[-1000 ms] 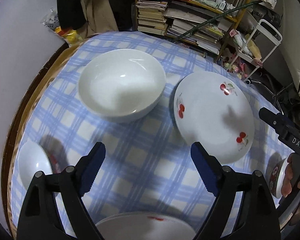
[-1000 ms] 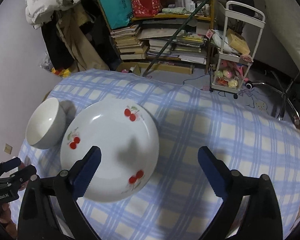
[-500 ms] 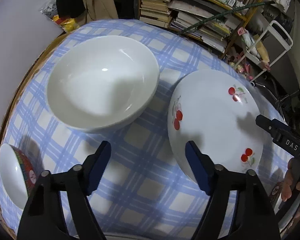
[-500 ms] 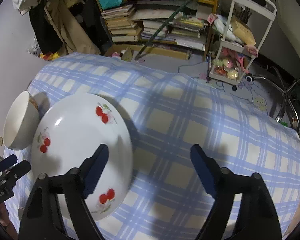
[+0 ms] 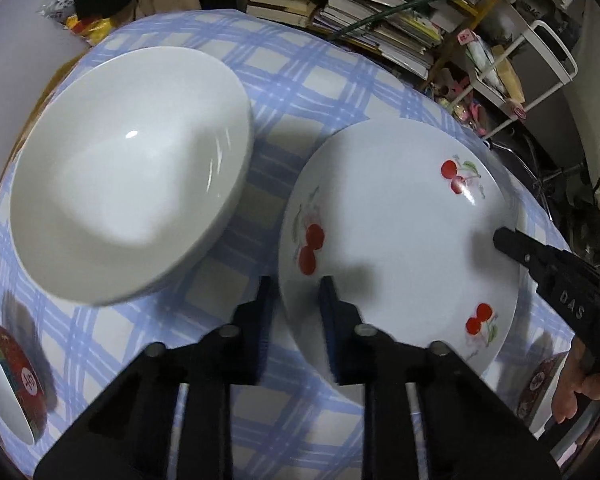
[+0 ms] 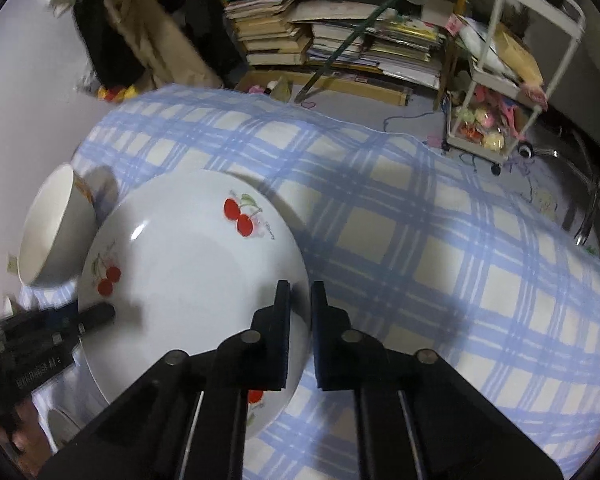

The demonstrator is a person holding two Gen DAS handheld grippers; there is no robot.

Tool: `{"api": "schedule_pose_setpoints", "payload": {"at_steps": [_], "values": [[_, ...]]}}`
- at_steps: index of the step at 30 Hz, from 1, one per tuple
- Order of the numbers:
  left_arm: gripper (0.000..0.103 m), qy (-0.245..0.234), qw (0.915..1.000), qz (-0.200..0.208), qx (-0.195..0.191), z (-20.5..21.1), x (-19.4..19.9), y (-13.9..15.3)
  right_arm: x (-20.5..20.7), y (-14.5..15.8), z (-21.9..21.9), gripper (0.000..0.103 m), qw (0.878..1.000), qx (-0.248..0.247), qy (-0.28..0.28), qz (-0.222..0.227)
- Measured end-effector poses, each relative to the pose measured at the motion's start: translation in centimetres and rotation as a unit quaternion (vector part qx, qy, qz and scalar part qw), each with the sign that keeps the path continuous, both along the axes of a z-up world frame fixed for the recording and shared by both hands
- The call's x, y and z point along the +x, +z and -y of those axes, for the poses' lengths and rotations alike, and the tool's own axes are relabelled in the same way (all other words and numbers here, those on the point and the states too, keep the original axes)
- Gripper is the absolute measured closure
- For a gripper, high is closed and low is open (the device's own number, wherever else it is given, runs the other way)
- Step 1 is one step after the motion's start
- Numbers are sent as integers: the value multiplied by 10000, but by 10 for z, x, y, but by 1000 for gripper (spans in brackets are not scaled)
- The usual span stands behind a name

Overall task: Organize plates and bowls
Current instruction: 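Lift the cherry-print plate with both tools and carry it over the stacked plates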

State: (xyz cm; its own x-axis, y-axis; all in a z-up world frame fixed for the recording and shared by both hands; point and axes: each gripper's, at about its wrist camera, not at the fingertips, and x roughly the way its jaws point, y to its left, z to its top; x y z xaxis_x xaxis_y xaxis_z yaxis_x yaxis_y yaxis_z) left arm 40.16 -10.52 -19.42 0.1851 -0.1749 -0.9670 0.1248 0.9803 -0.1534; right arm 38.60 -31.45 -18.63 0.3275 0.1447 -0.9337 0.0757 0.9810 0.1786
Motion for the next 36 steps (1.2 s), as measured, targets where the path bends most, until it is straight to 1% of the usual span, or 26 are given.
{"api": "schedule_pose_setpoints", "payload": {"at_steps": [3, 7, 12, 15, 20, 27, 30, 32, 36], "values": [[88, -40, 9999, 72, 75, 0, -1, 6, -2, 5, 3, 94, 9998, 106, 166, -105], [88, 226, 9997, -3, -90, -8, -6, 15, -10, 8, 1, 94, 9997, 40, 204, -84], [88, 131, 9999, 45, -80, -14, -17, 26, -24, 12, -2, 94, 9998, 47, 195, -57], [88, 161, 9998, -6, -128, -21, -26, 30, -36, 18, -7, 94, 9998, -40, 191, 85], [88, 100, 9999, 38, 7, -26, -42, 38, -57, 34, -18, 94, 9993, -103, 185, 305], [88, 28, 10000, -3, 15, -41, -67, 52, -83, 58, -29, 95, 9986, 91, 136, 512], [88, -70, 9999, 65, 113, -44, -77, 60, -95, 67, -36, 96, 9977, 76, 78, 672], [88, -86, 9998, 114, 153, -46, -85, 66, -103, 73, -42, 96, 9969, -19, 42, 788], [88, -68, 9998, 160, 67, -56, -101, 78, -118, 81, -47, 96, 9960, 58, 3, 894]]}}
